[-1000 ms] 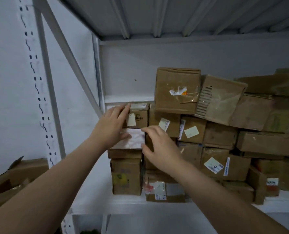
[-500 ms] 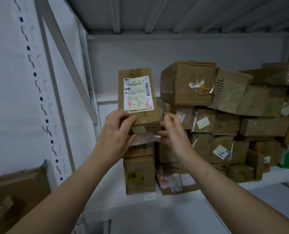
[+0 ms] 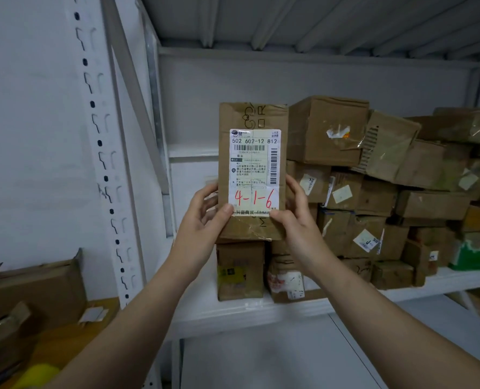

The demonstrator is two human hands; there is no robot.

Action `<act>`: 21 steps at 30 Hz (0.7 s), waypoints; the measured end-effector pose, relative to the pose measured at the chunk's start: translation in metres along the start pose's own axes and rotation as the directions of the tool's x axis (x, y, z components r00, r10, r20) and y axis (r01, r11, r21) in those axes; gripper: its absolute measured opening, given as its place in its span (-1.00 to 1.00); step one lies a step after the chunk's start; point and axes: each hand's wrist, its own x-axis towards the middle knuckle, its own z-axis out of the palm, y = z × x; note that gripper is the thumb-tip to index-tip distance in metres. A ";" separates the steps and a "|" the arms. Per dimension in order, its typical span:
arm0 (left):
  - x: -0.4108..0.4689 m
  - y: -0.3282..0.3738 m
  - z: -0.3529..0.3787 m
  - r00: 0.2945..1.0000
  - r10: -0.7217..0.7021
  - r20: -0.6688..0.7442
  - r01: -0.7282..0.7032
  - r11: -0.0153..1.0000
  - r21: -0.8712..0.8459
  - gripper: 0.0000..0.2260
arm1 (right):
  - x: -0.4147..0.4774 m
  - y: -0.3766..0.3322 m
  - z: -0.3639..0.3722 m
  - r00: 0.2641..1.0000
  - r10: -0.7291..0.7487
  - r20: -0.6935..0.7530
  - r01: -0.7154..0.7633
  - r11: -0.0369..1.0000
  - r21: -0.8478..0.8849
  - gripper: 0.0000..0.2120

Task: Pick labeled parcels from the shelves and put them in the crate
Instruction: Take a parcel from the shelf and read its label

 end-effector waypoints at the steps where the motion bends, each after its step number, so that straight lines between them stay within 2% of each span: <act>1: -0.003 -0.001 0.000 1.000 0.006 -0.014 -0.006 1.000 -0.003 -0.66 | -0.002 0.000 0.000 1.000 0.002 0.000 -0.002 1.000 -0.005 -0.43; 10: -0.015 -0.004 -0.001 0.997 -0.005 -0.077 0.002 0.999 -0.047 -0.56 | -0.011 -0.002 0.003 0.999 -0.040 0.031 0.042 0.997 -0.066 -0.49; 13: -0.032 -0.003 -0.005 0.981 0.009 -0.195 -0.016 0.999 -0.035 -0.67 | -0.022 0.002 0.016 0.992 -0.124 0.027 0.127 0.979 -0.161 -0.55; 16: -0.062 -0.015 -0.012 0.941 -0.023 -0.338 0.029 0.999 0.013 -0.74 | -0.041 0.020 0.036 0.978 -0.209 0.003 0.204 0.952 -0.229 -0.58; 18: -0.080 -0.028 -0.019 0.918 -0.041 -0.394 0.068 0.996 0.054 -0.74 | -0.053 0.037 0.047 0.980 -0.193 0.050 0.200 0.948 -0.246 -0.56; 21: -0.094 -0.044 -0.036 0.899 -0.099 -0.426 0.171 0.976 0.134 -0.72 | -0.071 0.064 0.060 0.978 -0.103 0.183 0.157 0.936 -0.313 -0.41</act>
